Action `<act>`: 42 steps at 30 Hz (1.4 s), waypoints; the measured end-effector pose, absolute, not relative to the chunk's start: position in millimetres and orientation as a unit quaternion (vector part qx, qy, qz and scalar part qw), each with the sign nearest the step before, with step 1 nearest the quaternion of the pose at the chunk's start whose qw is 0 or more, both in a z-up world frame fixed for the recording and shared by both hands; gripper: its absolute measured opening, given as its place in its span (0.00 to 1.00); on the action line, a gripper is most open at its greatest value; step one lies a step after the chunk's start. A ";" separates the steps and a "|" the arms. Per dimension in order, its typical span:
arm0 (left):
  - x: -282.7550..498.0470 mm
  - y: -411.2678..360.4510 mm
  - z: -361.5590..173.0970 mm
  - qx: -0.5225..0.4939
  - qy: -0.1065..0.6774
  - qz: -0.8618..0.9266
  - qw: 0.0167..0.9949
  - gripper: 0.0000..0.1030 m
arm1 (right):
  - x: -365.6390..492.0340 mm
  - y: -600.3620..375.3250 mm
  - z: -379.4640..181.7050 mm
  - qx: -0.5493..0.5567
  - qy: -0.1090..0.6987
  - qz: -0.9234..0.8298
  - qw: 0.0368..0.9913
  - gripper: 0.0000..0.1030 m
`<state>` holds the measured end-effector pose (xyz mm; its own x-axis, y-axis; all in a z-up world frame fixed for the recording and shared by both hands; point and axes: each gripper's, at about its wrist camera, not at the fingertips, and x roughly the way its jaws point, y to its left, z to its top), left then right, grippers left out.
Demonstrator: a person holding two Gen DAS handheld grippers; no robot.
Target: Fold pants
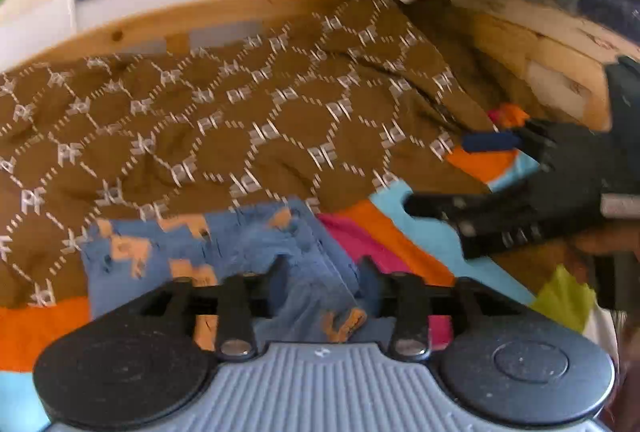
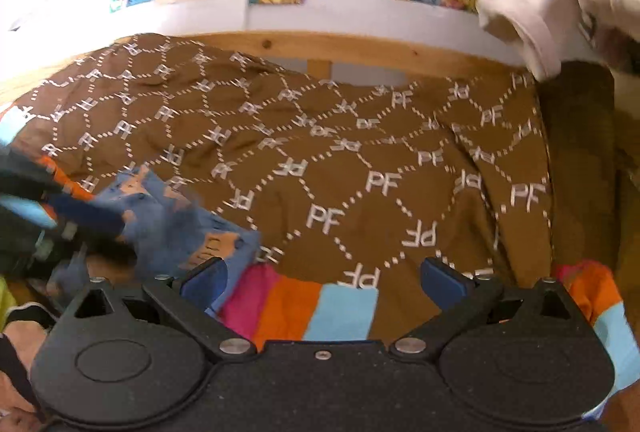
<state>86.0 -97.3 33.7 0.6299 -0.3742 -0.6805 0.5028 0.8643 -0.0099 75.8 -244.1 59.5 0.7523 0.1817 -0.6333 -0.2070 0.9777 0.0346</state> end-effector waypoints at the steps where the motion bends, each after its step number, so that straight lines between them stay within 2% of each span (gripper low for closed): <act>1: 84.1 -95.8 30.1 0.094 0.353 -0.246 0.898 0.58 | 77.5 -245.4 55.8 -0.010 0.339 0.108 0.934 0.99; 9: 60.2 -81.3 8.9 0.183 0.344 -0.262 0.883 0.58 | 95.1 -229.4 43.6 0.115 0.340 0.212 0.909 0.97; 11: 57.6 -83.0 3.2 0.203 0.348 -0.261 0.877 0.56 | 103.8 -221.3 37.2 0.141 0.346 0.236 0.897 0.90; 12: 56.6 -84.2 1.0 0.208 0.349 -0.259 0.876 0.51 | 108.3 -217.8 34.8 0.152 0.349 0.243 0.892 0.88; 20: 64.4 -82.6 -2.4 0.204 0.367 -0.247 0.873 0.30 | 130.4 -206.3 18.0 0.182 0.371 0.253 0.875 0.51; 21: 65.2 -81.7 -2.5 0.202 0.368 -0.245 0.874 0.22 | 131.9 -207.7 15.4 0.192 0.376 0.250 0.871 0.47; 22: 64.9 -80.7 -2.0 0.202 0.365 -0.241 0.876 0.13 | 132.7 -209.0 11.9 0.197 0.380 0.246 0.870 0.38; 23: 64.6 -79.5 -1.8 0.201 0.362 -0.237 0.879 0.11 | 132.9 -210.8 9.6 0.200 0.384 0.242 0.868 0.29; 25: 64.0 -76.8 0.1 0.187 0.359 -0.240 0.882 0.04 | 132.0 -211.8 8.0 0.204 0.385 0.241 0.867 0.19; 27: 62.9 -74.9 3.5 0.175 0.357 -0.247 0.884 0.03 | 130.4 -213.2 11.1 0.210 0.379 0.240 0.869 0.10; 36: 57.0 -75.9 21.0 0.143 0.347 -0.263 0.889 0.03 | 120.9 -227.2 45.8 0.224 0.352 0.225 0.881 0.08; 42: 63.0 -84.8 6.2 0.141 0.366 -0.272 0.879 0.03 | 121.2 -232.0 32.7 0.215 0.382 0.199 0.877 0.08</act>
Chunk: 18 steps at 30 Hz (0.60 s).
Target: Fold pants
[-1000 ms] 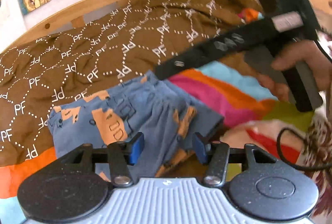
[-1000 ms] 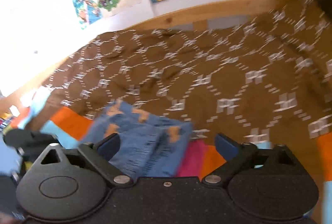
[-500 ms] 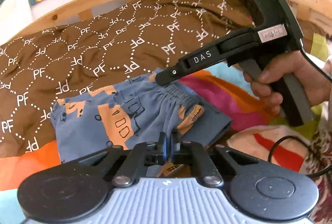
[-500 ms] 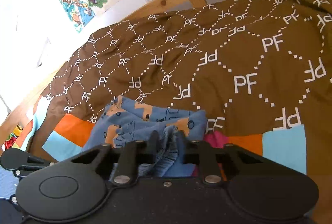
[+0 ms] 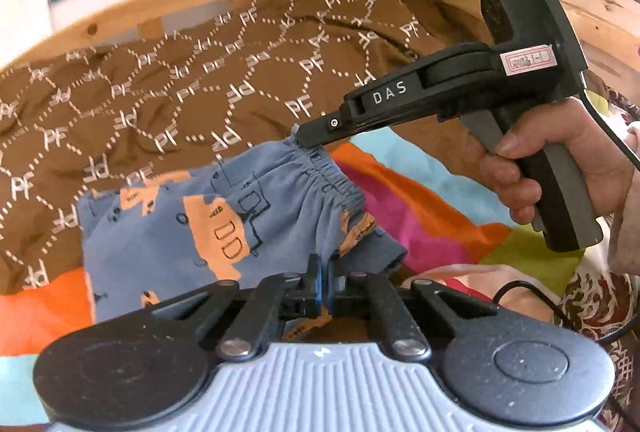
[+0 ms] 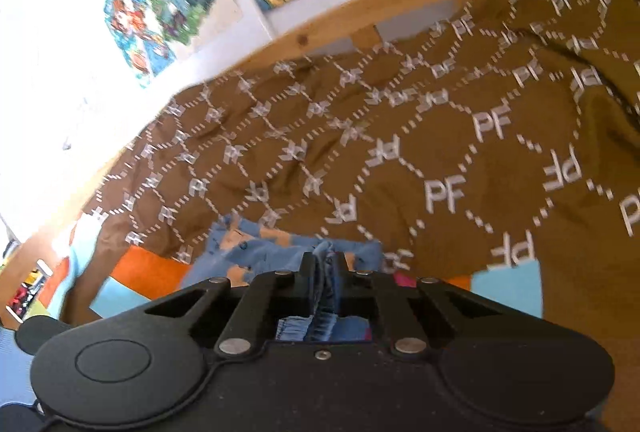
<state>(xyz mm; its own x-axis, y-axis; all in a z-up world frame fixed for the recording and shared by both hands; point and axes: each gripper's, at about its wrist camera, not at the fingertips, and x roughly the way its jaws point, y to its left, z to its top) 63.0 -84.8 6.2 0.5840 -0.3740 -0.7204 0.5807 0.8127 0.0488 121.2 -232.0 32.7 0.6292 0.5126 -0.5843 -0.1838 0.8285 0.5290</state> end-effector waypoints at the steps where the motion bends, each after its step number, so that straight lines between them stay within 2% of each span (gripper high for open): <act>1: 62.4 -84.9 3.2 0.142 0.367 -0.272 0.878 0.03 | 121.5 -232.4 30.4 0.215 0.387 0.195 0.875 0.08; 4: 64.4 -83.2 -7.5 0.143 0.371 -0.272 0.876 0.04 | 123.0 -229.2 23.9 0.194 0.402 0.188 0.875 0.08; 6: 63.5 -75.9 -12.6 0.124 0.377 -0.265 0.879 0.06 | 121.2 -224.0 16.6 0.173 0.407 0.179 0.879 0.13; 7: 62.3 -69.9 -11.8 0.106 0.381 -0.264 0.880 0.09 | 118.9 -222.1 13.1 0.167 0.408 0.173 0.881 0.20; 8: 60.8 -62.5 -8.7 0.084 0.384 -0.263 0.881 0.14 | 115.6 -220.5 12.0 0.163 0.405 0.165 0.884 0.25; 9: 58.8 -53.3 -4.0 0.060 0.385 -0.260 0.883 0.35 | 112.4 -219.5 13.5 0.158 0.400 0.158 0.889 0.28; 10: 56.9 -43.8 0.8 0.043 0.381 -0.251 0.889 0.56 | 107.9 -217.9 17.2 0.146 0.391 0.151 0.896 0.37; 11: 53.8 -33.5 6.8 0.025 0.368 -0.232 0.900 0.61 | 102.8 -215.8 22.0 0.132 0.378 0.144 0.905 0.49; 12: 52.1 -23.6 12.4 0.010 0.355 -0.209 0.911 0.63 | 95.8 -212.3 27.7 0.113 0.360 0.132 0.917 0.57; 13: 52.4 -16.1 16.3 0.002 0.349 -0.184 0.919 0.64 | 90.6 -208.2 31.6 0.097 0.345 0.123 0.925 0.72; 14: 54.6 -10.5 18.2 0.003 0.346 -0.149 0.926 0.65 | 83.5 -201.4 36.2 0.076 0.329 0.117 0.934 0.79; 15: 58.3 -6.9 17.4 0.014 0.347 -0.100 0.932 0.71 | 76.9 -193.0 39.9 0.053 0.315 0.115 0.941 0.81; 18: 70.1 -0.5 4.1 0.044 0.365 -0.015 0.930 0.73 | 68.5 -166.4 41.6 0.006 0.307 0.127 0.943 0.86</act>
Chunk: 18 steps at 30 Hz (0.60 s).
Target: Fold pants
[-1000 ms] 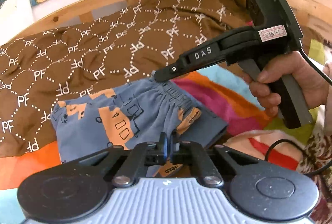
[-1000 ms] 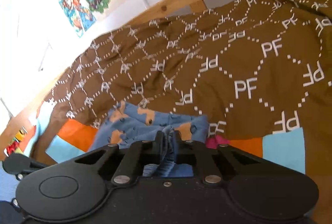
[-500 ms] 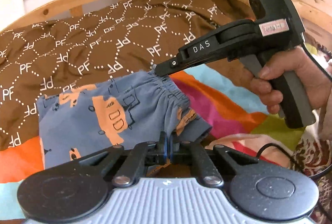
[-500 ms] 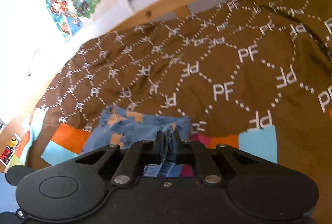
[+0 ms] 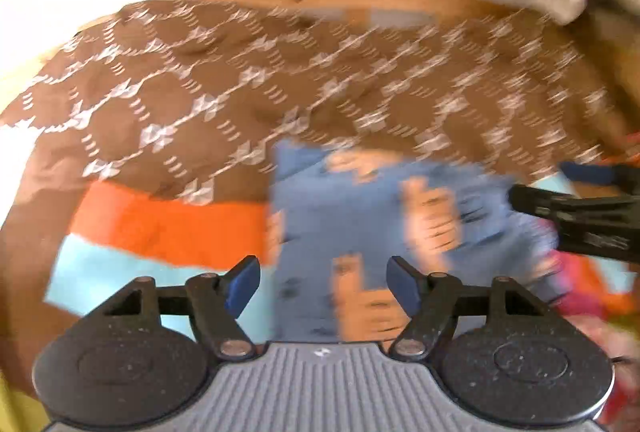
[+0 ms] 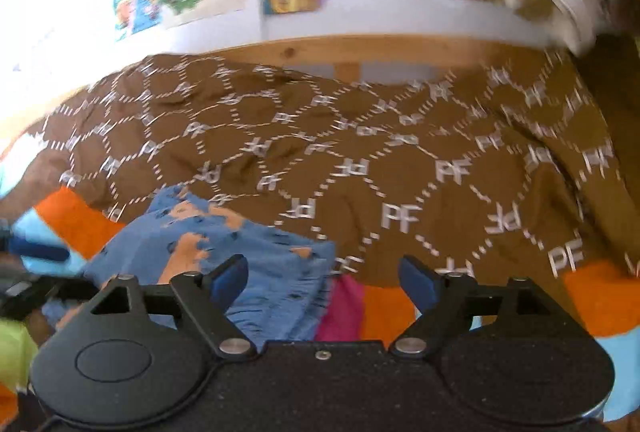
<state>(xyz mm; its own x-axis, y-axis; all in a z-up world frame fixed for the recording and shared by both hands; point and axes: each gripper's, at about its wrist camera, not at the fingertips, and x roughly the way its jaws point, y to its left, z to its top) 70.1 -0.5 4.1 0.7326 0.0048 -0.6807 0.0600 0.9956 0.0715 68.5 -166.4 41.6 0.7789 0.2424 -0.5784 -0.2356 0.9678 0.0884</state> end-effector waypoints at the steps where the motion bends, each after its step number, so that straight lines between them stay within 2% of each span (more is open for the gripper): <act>1: 73.1 1.1 -2.2 0.046 0.379 -0.006 0.924 0.73 | 67.7 -158.2 39.7 -0.008 0.312 0.134 0.941 0.89; 4: 73.0 7.4 -18.6 0.045 0.399 0.011 0.916 0.74 | 64.9 -140.9 34.0 -0.048 0.335 0.146 0.930 0.89; 7: 64.7 13.9 -23.0 0.040 0.396 0.018 0.917 0.81 | 57.6 -144.2 28.7 -0.083 0.362 0.124 0.920 0.91; 10: 59.4 19.4 -22.2 0.040 0.395 0.016 0.918 0.84 | 51.8 -169.1 30.0 -0.038 0.388 0.106 0.915 0.96; 13: 58.6 22.4 -18.6 0.038 0.403 0.014 0.914 0.84 | 49.3 -190.0 34.0 0.015 0.404 0.094 0.910 0.97; 15: 62.0 23.6 -7.8 0.034 0.415 0.014 0.909 0.83 | 45.9 -192.8 41.2 0.024 0.390 0.090 0.916 0.97; 17: 63.5 25.3 8.6 0.025 0.393 0.009 0.919 0.84 | 41.3 -191.5 53.7 0.010 0.342 0.075 0.937 0.99; 18: 68.3 24.1 15.4 0.026 0.377 0.006 0.926 0.89 | 42.5 -188.2 59.8 -0.003 0.316 0.068 0.946 0.99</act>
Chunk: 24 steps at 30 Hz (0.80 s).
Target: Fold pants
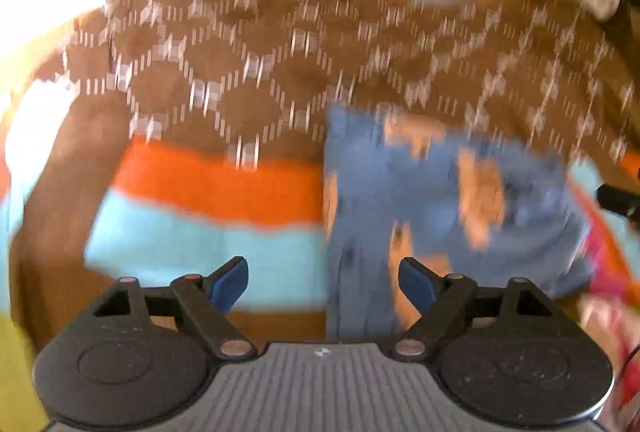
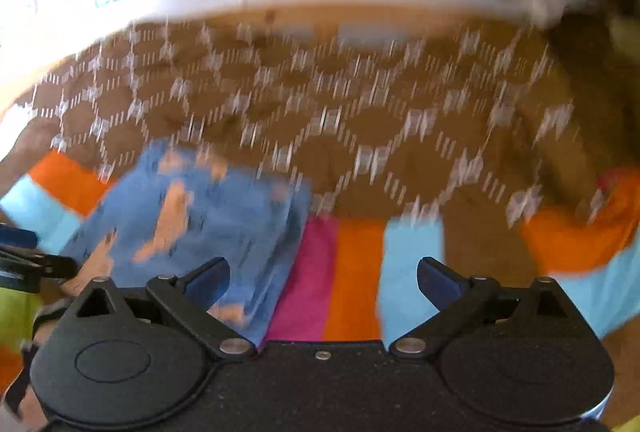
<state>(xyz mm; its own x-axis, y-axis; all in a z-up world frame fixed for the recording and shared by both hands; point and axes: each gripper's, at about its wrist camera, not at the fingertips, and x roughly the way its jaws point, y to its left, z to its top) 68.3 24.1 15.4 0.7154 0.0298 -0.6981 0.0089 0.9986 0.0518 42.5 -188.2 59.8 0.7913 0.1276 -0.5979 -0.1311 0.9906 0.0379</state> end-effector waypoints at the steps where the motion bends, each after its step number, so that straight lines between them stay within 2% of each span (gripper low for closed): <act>1: 76.5 21.5 20.4 0.029 0.366 0.003 0.930 0.94 | 46.5 -185.3 62.3 -0.009 0.299 0.066 0.952 0.99; 6: 136.9 -11.4 20.6 0.083 0.343 -0.020 0.935 0.94 | 98.3 -159.1 52.2 -0.006 0.297 0.109 0.949 0.99; 10: 170.9 -23.8 2.7 0.128 0.350 -0.001 0.928 0.93 | 122.6 -135.1 25.0 -0.064 0.334 0.108 0.934 0.98; 12: 178.8 -17.7 -5.7 0.121 0.370 0.016 0.921 0.92 | 124.7 -140.3 11.8 -0.084 0.344 0.086 0.931 0.96; 16: 172.9 10.0 -15.1 0.078 0.389 0.035 0.917 0.94 | 124.6 -166.0 6.1 -0.027 0.359 0.074 0.930 0.99; 24: 151.1 22.3 -5.0 0.042 0.388 0.055 0.919 0.93 | 91.7 -156.8 40.7 -0.027 0.326 0.083 0.941 0.99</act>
